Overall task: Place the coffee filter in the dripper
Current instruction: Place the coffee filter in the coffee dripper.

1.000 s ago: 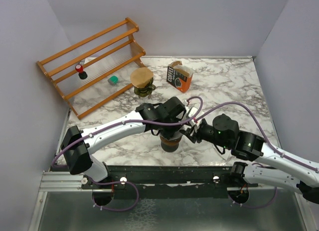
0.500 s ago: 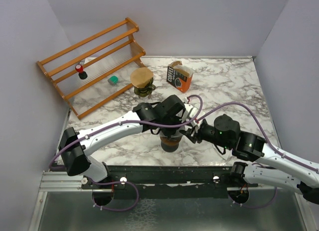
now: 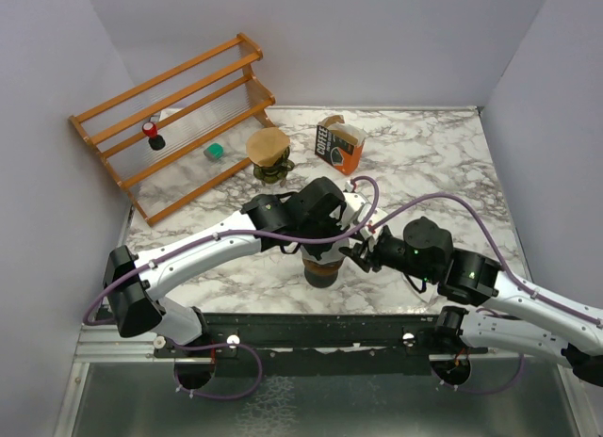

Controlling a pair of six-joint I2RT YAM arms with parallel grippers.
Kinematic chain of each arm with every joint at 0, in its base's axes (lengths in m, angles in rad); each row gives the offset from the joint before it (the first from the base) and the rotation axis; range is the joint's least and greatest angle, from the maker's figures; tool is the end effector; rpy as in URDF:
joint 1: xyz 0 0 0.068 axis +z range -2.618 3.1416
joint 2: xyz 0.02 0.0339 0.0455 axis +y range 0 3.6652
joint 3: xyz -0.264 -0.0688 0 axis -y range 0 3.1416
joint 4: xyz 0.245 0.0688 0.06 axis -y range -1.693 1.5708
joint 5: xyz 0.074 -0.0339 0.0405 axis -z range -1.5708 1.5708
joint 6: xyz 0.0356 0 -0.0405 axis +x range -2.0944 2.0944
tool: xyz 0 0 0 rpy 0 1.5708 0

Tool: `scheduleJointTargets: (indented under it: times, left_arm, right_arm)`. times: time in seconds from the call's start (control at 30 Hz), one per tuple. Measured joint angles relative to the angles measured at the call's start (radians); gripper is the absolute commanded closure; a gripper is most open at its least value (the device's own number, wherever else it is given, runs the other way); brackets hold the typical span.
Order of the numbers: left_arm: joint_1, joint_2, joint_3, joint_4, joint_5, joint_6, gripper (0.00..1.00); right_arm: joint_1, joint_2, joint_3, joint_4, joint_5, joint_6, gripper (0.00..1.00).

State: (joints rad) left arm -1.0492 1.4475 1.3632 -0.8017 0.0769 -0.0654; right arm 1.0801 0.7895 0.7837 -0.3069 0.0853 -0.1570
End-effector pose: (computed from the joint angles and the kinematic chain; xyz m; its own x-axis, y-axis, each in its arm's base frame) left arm 0.1501 -0.2666 0.3298 -0.4432 0.6404 -0.6273 0.8616 0.4976 -0.1007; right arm 0.0892 0.1605 0.3258 -0.0118 -0.3526 -0.9357 -0.8529 0.4919 -0.1747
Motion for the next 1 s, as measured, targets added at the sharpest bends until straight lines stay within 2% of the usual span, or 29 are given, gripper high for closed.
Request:
scheduleJointTargets:
  times: [0.17,0.37,0.43,0.77,1.0]
  left_arm:
    - [0.0,0.0,0.0,0.0,0.0,0.0,0.99]
    - [0.0,0.0,0.0,0.0,-0.024,0.0,0.8]
    - [0.0,0.0,0.0,0.001,-0.028,-0.002,0.76]
    - [0.0,-0.011,0.0,0.008,-0.042,-0.002,0.68]
    - [0.0,-0.016,-0.005,0.014,-0.044,-0.002,0.66]
  right_arm:
    - [0.0,0.0,0.018,0.0,0.0,0.0,0.58]
    - [0.0,-0.002,0.048,0.005,0.0,0.0,0.57]
    - [0.0,-0.003,0.048,0.007,0.0,0.0,0.57]
    - [0.0,-0.002,0.048,0.008,0.0,0.0,0.57]
    - [0.0,0.01,0.048,0.01,0.0,0.0,0.57]
